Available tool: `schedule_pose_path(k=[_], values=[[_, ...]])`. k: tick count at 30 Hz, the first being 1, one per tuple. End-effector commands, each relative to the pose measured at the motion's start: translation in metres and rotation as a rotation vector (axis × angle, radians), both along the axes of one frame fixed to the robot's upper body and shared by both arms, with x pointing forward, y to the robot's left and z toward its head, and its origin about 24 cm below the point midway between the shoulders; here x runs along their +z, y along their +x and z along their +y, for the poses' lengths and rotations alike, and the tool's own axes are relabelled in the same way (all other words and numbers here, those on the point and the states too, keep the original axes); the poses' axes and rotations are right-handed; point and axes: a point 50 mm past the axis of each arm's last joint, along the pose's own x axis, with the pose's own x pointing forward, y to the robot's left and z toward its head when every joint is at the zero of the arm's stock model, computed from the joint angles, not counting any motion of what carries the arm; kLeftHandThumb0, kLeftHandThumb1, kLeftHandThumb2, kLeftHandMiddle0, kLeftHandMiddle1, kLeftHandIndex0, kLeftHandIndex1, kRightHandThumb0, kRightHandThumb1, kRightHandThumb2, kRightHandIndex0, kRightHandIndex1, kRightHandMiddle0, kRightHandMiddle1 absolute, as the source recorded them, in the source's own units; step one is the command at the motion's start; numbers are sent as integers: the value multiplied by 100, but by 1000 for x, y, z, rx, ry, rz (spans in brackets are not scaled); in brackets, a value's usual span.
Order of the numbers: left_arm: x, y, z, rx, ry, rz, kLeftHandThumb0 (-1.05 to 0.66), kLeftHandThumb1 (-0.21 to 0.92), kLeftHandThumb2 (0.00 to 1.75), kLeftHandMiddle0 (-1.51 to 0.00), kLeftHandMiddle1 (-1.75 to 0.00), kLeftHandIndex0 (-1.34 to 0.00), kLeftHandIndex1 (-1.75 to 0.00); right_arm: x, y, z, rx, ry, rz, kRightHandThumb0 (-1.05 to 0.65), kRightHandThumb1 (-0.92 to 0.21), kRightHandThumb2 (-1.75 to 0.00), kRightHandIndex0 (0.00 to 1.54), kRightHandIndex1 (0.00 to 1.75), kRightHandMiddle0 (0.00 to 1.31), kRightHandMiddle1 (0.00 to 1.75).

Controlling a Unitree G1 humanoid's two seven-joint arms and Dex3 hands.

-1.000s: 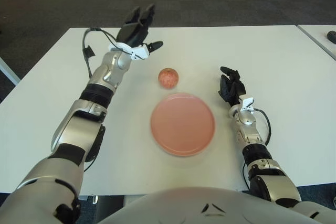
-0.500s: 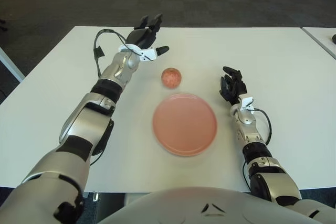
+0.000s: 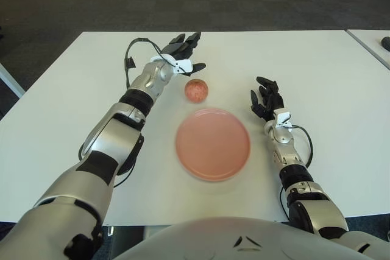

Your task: Put the apple into the plate.

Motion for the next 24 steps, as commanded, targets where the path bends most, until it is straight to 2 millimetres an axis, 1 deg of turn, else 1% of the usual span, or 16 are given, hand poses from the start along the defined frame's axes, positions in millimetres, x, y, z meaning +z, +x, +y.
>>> schedule_pose_path(k=[1,7,13,19,24], values=[[11,5,6,-4,28,37,-105,92,70,0,0,0,0,-23,-13,0,-13,4,115,-47,-73,-71,35,25,0,79],[14,6,7,-12,86,70,-105,92,75,0,0,0,0,-23,-13,0,-21,-7,120,-45,-71,-75,35,26,0,81],[17,5,1,-37,126,55,-105,92,79,0,0,0,0,-24,-13,0,-21,-14,124,-46,-71,-75,34,26,0,81],[18,4,-6,-75,144,87,-105,92,81,0,0,0,0,-25,-13,1,-25,-22,130,-46,-70,-75,35,27,0,81],[17,4,-8,-91,192,109,-105,92,82,0,0,0,0,-25,-13,3,-35,-28,135,-45,-69,-75,35,27,0,82]])
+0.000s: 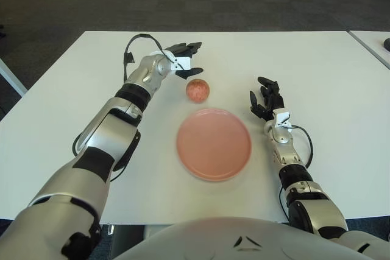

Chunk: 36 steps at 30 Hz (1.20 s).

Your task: Put the apple into the plate.

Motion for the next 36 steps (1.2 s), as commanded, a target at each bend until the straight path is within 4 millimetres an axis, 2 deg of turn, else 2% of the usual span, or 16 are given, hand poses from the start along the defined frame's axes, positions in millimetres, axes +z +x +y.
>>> schedule_pose_path(k=[1,13,17,22,29,36], values=[[10,3,-4,-17,52,-12,-105,92,82,0,0,0,0,-23,-13,1,-13,-7,126,-45,-68,-75,35,27,0,83],[1,5,-3,-19,167,7,-105,92,86,0,0,0,0,-24,-15,3,-37,-21,135,-46,-68,-75,35,29,0,82],[-2,5,-4,-19,171,4,-105,92,86,0,0,0,0,-24,-15,3,-39,-24,136,-46,-67,-75,35,29,0,82],[-17,1,-9,-10,156,16,-105,92,85,0,0,0,0,-25,-15,4,-38,-24,137,-44,-66,-76,36,30,0,83],[-18,1,-7,-8,173,19,-105,92,85,0,0,0,0,-25,-15,5,-41,-24,135,-43,-63,-79,35,32,0,85],[-25,1,-4,-11,271,39,-105,92,87,0,0,0,0,-25,-16,6,-46,-35,140,-45,-64,-80,35,33,0,87]])
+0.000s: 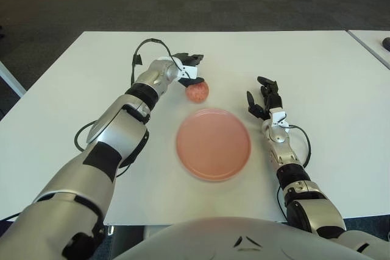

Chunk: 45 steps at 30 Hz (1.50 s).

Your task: Put the apple into the plate.

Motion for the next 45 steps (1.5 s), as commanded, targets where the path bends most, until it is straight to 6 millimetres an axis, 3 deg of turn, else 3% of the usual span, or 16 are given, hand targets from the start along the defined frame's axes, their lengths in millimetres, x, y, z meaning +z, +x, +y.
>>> schedule_pose_path(k=[1,10,14,17,20,23,25,35,45], values=[[2,3,5,13,54,-12,-105,92,88,0,0,0,0,-26,-16,0,-13,-8,138,-45,-64,-80,35,33,0,87],[-7,0,6,2,87,10,-105,92,89,0,0,0,0,-26,-17,0,-15,-9,144,-47,-64,-79,33,33,0,85],[-9,-2,5,-17,97,56,-105,92,80,0,0,0,0,-26,-18,0,-10,-9,145,-48,-65,-78,32,33,0,85],[-8,-4,3,-68,130,96,-105,92,58,0,0,0,0,-26,-18,0,-10,-8,148,-47,-64,-78,32,33,0,85],[-6,-4,4,-113,174,89,-105,92,25,0,0,0,0,-27,-18,0,-10,-6,150,-46,-64,-78,33,33,0,86],[11,-2,4,-191,224,67,-105,88,12,0,0,0,0,-28,-18,0,-6,-5,154,-46,-64,-78,33,34,0,86],[13,-3,4,-219,243,51,-105,84,7,0,0,0,0,-28,-18,0,-6,-6,153,-45,-64,-78,33,34,0,85],[14,-5,5,-246,237,16,-105,75,0,0,0,0,0,-28,-18,1,-10,-15,153,-48,-66,-76,33,34,0,85],[16,-5,6,-231,224,18,-98,73,0,0,0,0,0,-28,-19,1,-10,-27,154,-49,-68,-74,33,34,0,85]])
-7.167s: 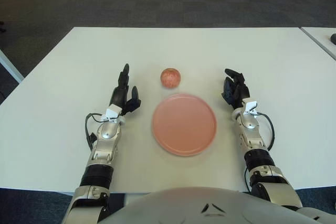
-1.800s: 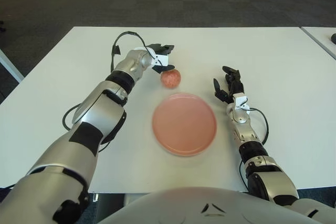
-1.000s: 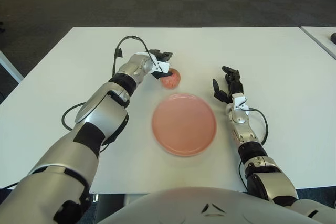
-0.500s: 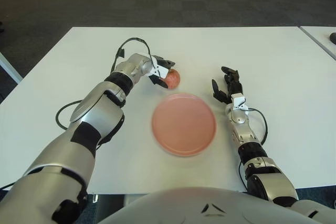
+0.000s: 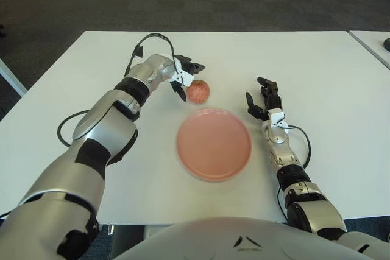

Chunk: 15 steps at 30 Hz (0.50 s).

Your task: Put the apple into the plate.

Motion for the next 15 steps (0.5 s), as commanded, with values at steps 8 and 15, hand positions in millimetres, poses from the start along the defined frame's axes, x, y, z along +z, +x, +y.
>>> schedule_pose_path(k=[8,15], values=[[4,0,5,9,0,3,-99,73,0,0,0,0,0,-27,-17,-2,-7,-10,145,-47,-67,-75,33,34,0,86],[5,0,5,3,-11,-8,-99,72,0,0,0,0,0,-27,-17,-2,0,-5,149,-47,-67,-75,33,34,0,86]])
